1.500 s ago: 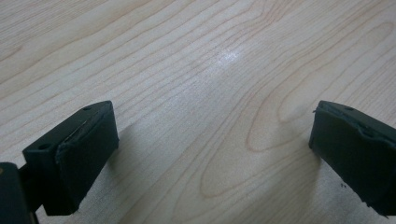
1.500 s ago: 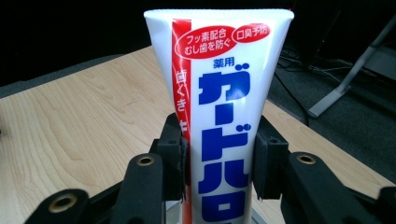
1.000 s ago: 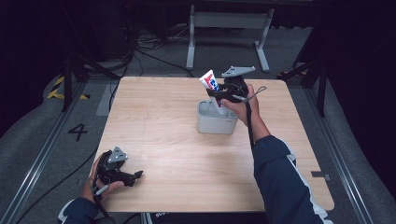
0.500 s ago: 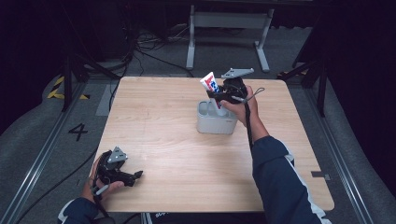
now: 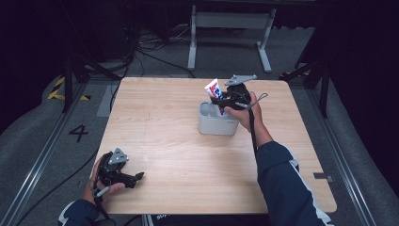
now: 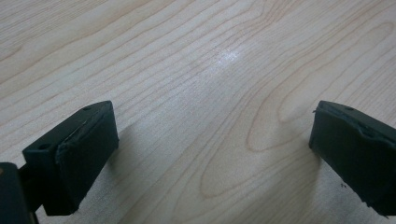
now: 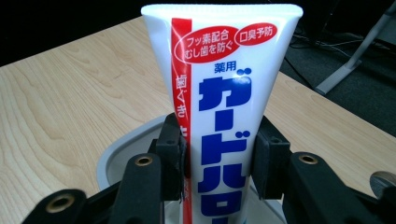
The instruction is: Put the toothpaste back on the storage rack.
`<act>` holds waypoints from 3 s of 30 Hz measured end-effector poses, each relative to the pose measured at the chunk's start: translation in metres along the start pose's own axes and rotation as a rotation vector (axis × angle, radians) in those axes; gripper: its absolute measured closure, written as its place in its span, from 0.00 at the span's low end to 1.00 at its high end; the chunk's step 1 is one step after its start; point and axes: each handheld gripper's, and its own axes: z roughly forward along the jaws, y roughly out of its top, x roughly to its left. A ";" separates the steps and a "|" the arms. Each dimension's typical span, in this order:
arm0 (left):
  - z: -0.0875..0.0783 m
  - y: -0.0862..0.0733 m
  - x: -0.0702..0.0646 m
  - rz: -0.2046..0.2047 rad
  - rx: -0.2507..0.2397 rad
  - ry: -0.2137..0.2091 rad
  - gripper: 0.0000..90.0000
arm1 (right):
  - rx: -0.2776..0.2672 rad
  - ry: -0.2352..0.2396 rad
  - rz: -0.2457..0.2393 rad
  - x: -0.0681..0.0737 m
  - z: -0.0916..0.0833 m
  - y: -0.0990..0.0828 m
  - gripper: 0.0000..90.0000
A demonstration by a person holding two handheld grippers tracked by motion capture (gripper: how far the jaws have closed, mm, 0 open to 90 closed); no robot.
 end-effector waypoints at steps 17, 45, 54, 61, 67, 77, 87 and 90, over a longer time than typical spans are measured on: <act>0.000 0.000 0.000 0.000 0.000 0.000 0.02 | 0.028 0.010 -0.015 -0.001 -0.008 -0.018 0.68; 0.000 0.000 0.000 0.000 0.000 0.000 0.02 | 0.090 0.014 -0.050 0.000 -0.010 -0.025 0.66; 0.000 0.000 0.000 -0.001 0.000 0.000 0.02 | 0.116 0.009 -0.063 0.003 -0.002 -0.026 0.64; 0.000 0.000 0.000 0.000 0.000 0.000 0.02 | 0.170 0.002 -0.057 0.001 0.005 -0.032 0.63; 0.000 0.000 0.000 0.000 0.000 0.000 0.02 | 0.164 0.002 -0.036 0.001 0.003 -0.031 0.60; 0.000 0.000 0.000 0.001 0.000 0.000 0.02 | 0.146 -0.008 -0.023 0.001 -0.001 -0.030 0.52; 0.000 0.000 0.000 0.000 0.000 0.000 0.02 | 0.134 -0.033 -0.015 0.003 -0.011 -0.028 0.41; 0.000 0.000 0.000 -0.001 0.000 0.000 0.02 | 0.134 -0.043 -0.013 0.003 -0.014 -0.028 0.40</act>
